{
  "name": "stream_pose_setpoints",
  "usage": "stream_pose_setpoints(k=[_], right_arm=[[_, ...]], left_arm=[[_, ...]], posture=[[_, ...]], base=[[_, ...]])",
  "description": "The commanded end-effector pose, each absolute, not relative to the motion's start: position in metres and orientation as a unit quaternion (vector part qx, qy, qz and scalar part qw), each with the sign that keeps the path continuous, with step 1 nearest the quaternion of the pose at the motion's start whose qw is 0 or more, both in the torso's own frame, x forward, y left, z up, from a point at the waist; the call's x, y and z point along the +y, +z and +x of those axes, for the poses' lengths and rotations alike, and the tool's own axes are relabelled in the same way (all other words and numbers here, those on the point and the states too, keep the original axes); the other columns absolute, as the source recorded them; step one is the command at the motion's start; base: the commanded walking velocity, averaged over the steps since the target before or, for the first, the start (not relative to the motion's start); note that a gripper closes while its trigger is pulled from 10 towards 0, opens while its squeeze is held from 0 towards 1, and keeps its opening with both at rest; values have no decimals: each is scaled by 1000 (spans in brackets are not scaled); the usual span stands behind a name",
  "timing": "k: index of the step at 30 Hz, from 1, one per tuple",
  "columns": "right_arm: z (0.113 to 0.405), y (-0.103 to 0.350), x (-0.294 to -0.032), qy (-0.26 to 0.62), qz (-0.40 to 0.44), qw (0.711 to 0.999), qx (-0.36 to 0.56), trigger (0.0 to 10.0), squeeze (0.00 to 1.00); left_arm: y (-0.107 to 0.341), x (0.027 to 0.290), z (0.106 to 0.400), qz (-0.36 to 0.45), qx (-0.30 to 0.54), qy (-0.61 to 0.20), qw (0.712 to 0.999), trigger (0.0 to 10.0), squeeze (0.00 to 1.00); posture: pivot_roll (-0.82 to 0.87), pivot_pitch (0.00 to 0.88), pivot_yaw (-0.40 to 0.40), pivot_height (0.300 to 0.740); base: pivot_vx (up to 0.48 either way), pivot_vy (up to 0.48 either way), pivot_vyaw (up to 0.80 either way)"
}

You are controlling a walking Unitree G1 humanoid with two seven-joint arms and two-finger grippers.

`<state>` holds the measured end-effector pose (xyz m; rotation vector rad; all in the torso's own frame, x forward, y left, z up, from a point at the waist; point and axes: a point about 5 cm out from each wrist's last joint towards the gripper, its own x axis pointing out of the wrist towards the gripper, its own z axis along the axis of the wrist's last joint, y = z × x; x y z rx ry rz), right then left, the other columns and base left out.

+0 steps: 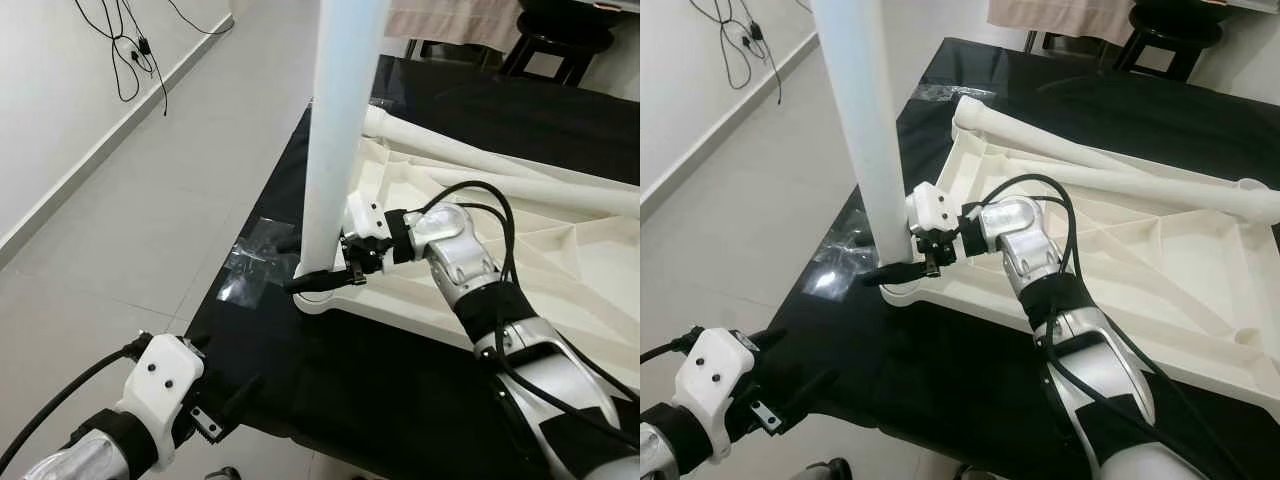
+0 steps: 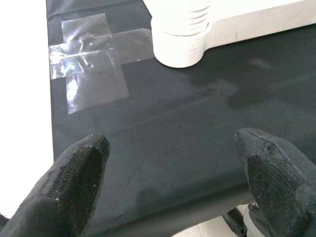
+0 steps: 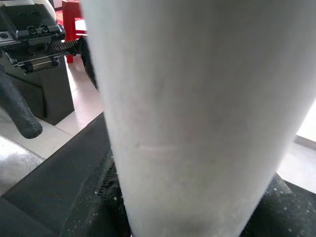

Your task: Building children table

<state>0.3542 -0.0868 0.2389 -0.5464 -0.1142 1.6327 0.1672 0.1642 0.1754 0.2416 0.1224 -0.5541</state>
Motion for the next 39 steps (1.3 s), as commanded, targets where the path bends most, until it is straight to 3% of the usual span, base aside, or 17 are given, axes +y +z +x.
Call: stream_pose_setpoints(k=[1,14,20,27,29,30,32,33,35,37,38,39], right_arm=[[355,223,-89,724,-223,653,-8,10000,0],[359,214,-94,714,-211,668,26,10000,0],[362,202,-95,686,-185,702,38,10000,0],[368,196,-92,631,-146,761,39,10000,0],[369,193,-94,595,-140,791,33,10000,0],[369,193,-94,595,-140,791,33,10000,0],[367,188,-97,552,-131,823,33,10000,0],[367,188,-97,552,-131,823,33,10000,0],[357,175,-97,471,-93,877,36,10000,0],[357,175,-97,471,-93,877,36,10000,0],[341,161,-91,378,-81,922,38,10000,0],[341,161,-91,378,-81,922,38,10000,0]], left_arm=[[174,164,164,115,66,-277,952,10000,0],[175,163,163,113,66,-275,952,10000,0],[174,163,163,112,66,-275,953,10000,0],[174,163,163,111,66,-275,953,10000,0],[174,162,163,110,67,-276,953,10000,0],[174,162,163,110,67,-276,953,10000,0],[173,162,162,110,67,-276,952,10000,0],[173,162,162,110,67,-276,952,10000,0],[173,161,161,108,67,-275,953,10000,0],[173,161,161,108,67,-275,953,10000,0],[173,161,161,107,67,-275,953,10000,0],[173,161,161,107,67,-275,953,10000,0]], posture=[[117,280,-46,740],[116,285,-50,740],[116,285,-50,740],[110,288,-54,740],[102,286,-66,740],[102,286,-66,740],[92,283,-75,740],[92,283,-75,740],[86,281,-90,740],[86,281,-90,740],[89,283,-93,740],[89,283,-93,740]], base=[[0,0,0],[0,0,0],[0,0,0],[0,0,0],[0,0,0],[0,0,0],[0,0,0],[0,0,0],[0,0,0],[0,0,0],[0,0,0],[0,0,0]])
